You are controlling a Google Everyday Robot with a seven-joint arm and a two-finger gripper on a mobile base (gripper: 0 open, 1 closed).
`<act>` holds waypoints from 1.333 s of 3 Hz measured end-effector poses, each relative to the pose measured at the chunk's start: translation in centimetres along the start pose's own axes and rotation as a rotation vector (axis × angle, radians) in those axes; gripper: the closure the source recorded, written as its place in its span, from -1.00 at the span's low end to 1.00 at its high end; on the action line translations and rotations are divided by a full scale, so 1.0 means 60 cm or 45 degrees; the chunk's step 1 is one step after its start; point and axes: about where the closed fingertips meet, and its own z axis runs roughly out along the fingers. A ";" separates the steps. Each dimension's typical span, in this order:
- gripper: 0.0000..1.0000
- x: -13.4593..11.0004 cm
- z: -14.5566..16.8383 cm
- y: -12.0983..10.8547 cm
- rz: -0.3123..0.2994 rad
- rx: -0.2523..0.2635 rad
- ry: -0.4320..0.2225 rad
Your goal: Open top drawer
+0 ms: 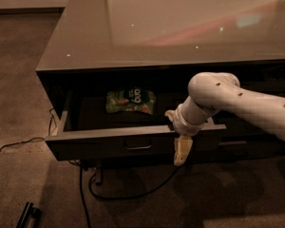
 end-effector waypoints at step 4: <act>0.30 0.009 -0.020 0.102 -0.066 0.022 -0.022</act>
Offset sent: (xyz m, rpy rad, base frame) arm -0.0506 -0.0002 0.0041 0.0272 -0.0309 0.0595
